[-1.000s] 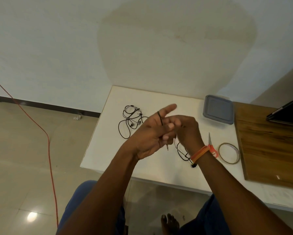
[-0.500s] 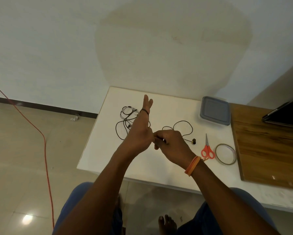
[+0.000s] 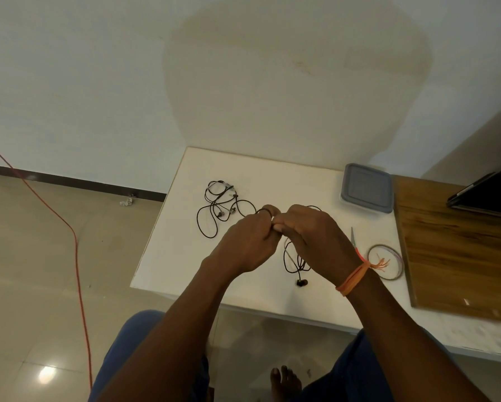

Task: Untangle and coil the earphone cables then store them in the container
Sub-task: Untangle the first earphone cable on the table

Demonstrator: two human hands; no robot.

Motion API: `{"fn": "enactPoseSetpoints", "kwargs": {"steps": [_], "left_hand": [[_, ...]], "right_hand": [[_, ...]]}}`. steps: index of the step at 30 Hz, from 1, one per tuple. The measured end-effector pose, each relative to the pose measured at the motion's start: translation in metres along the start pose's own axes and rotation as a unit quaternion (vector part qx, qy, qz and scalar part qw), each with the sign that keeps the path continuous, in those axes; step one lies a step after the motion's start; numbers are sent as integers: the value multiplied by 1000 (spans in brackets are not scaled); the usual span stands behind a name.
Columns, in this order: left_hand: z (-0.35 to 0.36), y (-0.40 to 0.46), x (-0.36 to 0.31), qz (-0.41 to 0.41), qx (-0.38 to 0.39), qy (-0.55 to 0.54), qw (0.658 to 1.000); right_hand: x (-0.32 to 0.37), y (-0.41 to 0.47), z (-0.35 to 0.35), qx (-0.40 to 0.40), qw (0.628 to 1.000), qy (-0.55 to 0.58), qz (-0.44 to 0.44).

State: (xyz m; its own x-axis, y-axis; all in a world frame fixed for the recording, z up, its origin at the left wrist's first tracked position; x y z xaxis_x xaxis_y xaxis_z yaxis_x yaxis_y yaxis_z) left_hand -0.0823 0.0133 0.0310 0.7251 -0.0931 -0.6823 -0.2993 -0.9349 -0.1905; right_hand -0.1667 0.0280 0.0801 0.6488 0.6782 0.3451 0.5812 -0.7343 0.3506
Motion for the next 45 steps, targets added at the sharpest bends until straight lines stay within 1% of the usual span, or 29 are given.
{"fn": "enactPoseSetpoints", "kwargs": {"steps": [3,5,6,8,10,11,13,15,17,18,20,22,24,26,27,28,30,31,33,34,35,37,38,39,40,41,42,43,45], "left_hand": [[7,0,5,-18,32,-1,999],[10,-4,6,-31,66,-34,997],[12,-6,5,-34,89,-65,993],[16,-10,-1,-40,135,-129,982],[18,-12,-6,-43,164,-182,969],[18,-12,-7,-43,170,-206,963],[15,-9,-6,-42,159,-249,954],[7,-4,3,-49,114,-278,952],[0,1,14,-55,65,-283,955],[-3,2,17,-53,45,-278,958],[-8,4,22,-47,14,-265,963],[-10,4,26,-57,-1,-261,964],[-5,4,32,-91,4,-271,958],[7,1,39,-140,28,-301,943],[13,1,40,-163,49,-342,924],[20,0,41,-181,73,-400,895],[28,-3,33,-194,132,-517,823],[29,-5,26,-191,164,-558,791],[29,-7,16,-190,201,-607,745],[30,-7,17,-198,199,-632,722],[33,-6,19,-210,186,-671,687],[43,-7,25,-235,154,-766,577],[48,-8,27,-243,144,-802,526],[52,-9,29,-251,136,-821,494],[54,-9,30,-259,132,-826,483],[54,-10,30,-266,130,-819,492],[54,-8,31,-271,129,-800,520],[51,-6,32,-273,128,-764,571],[36,-3,32,-262,114,-636,717]], "right_hand": [[5,3,-5,6,999,-28,-32],[3,5,-12,1,999,-31,-32],[-3,6,-15,-2,1000,-8,-4],[-24,1,-19,-13,993,75,86],[-44,-9,-14,-7,967,179,181],[-51,-13,-8,6,950,227,215],[-59,-19,1,36,929,277,242],[-64,-24,5,66,927,276,244],[-70,-29,8,82,924,271,258],[-74,-32,9,79,915,280,280],[-79,-38,13,51,883,328,333],[-84,-41,15,21,856,362,369],[-87,-41,14,-6,847,365,386],[-85,-36,10,-28,849,363,383],[-83,-33,9,-42,852,360,377],[-82,-31,8,-63,852,357,377],[-83,-31,4,-128,846,340,391],[-84,-31,0,-162,845,324,393],[-86,-33,-5,-209,842,302,395],[-87,-34,-5,-227,829,317,401],[-89,-35,-2,-242,805,358,407],[-86,-30,8,-250,730,492,402],[-82,-26,12,-238,701,550,387],[-77,-21,14,-220,687,587,368],[-73,-17,15,-201,685,606,349],[-67,-14,14,-184,695,612,330],[-63,-11,12,-166,713,605,314],[-60,-10,9,-148,743,581,299],[-57,-8,4,-104,818,493,276]]}}
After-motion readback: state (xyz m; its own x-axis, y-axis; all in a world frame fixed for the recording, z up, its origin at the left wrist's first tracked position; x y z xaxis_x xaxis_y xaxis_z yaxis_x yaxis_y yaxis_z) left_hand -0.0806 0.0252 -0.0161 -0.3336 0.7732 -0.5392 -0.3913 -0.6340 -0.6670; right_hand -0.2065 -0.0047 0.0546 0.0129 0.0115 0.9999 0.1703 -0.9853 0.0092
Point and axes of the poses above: each hand's wrist, its own y-axis towards the middle knuckle, its own z-axis out of the palm, x = y × z, the point moved 9 cm from there along y, towards the middle knuckle, and after that the axes turned 7 degrees about -z, right-handed, at the moved point
